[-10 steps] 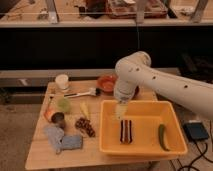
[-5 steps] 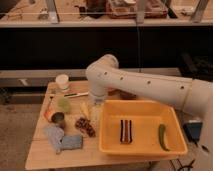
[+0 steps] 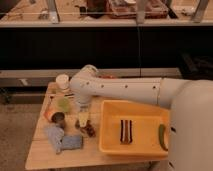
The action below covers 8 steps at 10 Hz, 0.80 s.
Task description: Place grapes in plastic cup
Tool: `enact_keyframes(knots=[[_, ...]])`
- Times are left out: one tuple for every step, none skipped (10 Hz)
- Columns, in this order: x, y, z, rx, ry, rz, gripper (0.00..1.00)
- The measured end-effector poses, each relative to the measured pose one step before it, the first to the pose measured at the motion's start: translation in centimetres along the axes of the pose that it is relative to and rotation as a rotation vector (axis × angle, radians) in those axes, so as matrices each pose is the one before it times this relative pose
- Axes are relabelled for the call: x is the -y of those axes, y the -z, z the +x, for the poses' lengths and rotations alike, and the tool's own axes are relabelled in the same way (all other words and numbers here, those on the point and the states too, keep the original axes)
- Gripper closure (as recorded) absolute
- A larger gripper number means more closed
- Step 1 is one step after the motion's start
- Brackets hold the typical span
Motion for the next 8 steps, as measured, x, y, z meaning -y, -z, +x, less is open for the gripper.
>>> enact_keyframes(knots=[[-0.034, -0.048, -0.149, -0.00018, 0.0027, -0.00175, 0.2], [-0.023, -0.052, -0.13, -0.00329, 0.00353, -0.00262, 0.2], [-0.292, -0.302, 0.385, -0.02555, 0.00404, -0.01829, 0.21], [-0.26, -0.681, 0.009, -0.01032, 0.00287, -0.01259, 0.25], [-0.391, -1.628, 0.031, -0.01693, 0.00788, -0.0147, 0.36], [-0.298, -1.601, 0.02, -0.01131, 0.00715, -0.00997, 0.46], [-0.22, -1.416, 0.216, -0.00975, 0.00511, -0.00525, 0.55], [-0.208, -1.166, -0.015, -0.00442, 0.00661, -0.00572, 0.61]])
